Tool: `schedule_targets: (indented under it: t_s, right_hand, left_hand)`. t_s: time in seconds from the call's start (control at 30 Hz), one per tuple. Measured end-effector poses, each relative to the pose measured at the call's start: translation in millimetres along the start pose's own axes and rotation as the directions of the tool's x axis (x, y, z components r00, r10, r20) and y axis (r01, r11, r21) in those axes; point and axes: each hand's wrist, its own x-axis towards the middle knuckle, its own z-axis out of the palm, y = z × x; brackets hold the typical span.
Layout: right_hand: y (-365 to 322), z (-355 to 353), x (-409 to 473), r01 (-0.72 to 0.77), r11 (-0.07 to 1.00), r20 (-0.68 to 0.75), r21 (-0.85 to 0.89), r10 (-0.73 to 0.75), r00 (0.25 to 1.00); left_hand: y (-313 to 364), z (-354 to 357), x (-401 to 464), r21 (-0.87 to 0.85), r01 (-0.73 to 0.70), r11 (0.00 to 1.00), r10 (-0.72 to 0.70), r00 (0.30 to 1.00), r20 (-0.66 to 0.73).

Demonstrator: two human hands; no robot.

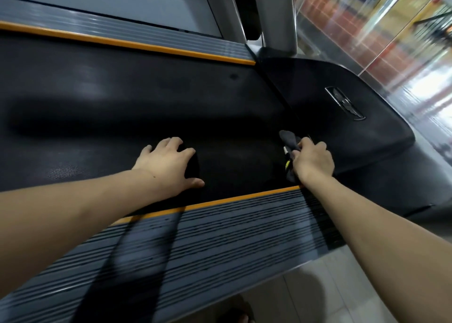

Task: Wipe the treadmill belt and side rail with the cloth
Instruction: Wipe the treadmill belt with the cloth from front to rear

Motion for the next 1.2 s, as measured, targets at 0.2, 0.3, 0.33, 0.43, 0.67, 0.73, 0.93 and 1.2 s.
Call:
schedule_targets:
  t_s: [0.2, 0.3, 0.33, 0.43, 0.67, 0.73, 0.93, 1.2]
  right_hand:
    - [-49, -3, -37, 0.091, 0.995, 0.033, 0.047, -0.093, 0.995]
    - [-74, -5, -62, 0.118, 0.986, -0.012, 0.116, -0.117, 0.993]
    - [-82, -5, -70, 0.144, 0.980, -0.032, 0.141, -0.141, 0.990]
    - [-108, -8, -96, 0.241, 0.951, -0.051, 0.193, -0.235, 0.971]
    - [-172, -11, -148, 0.353, 0.893, -0.068, 0.278, -0.348, 0.935]
    - [-180, -10, -154, 0.370, 0.881, -0.095, 0.296, -0.358, 0.929]
    - [-189, -1, -154, 0.345, 0.890, -0.137, 0.299, -0.318, 0.938]
    - [-219, 11, -113, 0.264, 0.913, -0.104, 0.312, -0.243, 0.964]
  left_hand:
    - [-2, 1, -3, -0.042, 0.006, 0.999, -0.005, 1.000, 0.010]
    - [-5, 1, -8, -0.041, 0.021, 0.999, -0.020, 1.000, 0.018]
    - [-8, 0, -11, -0.042, 0.030, 0.999, -0.029, 0.999, 0.018]
    - [-19, -3, -20, -0.058, 0.064, 0.996, -0.062, 0.998, 0.033]
    - [-53, -6, -49, -0.031, 0.122, 0.992, -0.121, 0.992, 0.031]
    - [-65, -9, -57, -0.029, 0.138, 0.990, -0.137, 0.990, 0.030]
    - [-91, -9, -70, -0.016, 0.129, 0.992, -0.128, 0.991, 0.035]
    - [-119, -15, -38, -0.049, 0.137, 0.989, -0.141, 0.985, -0.097]
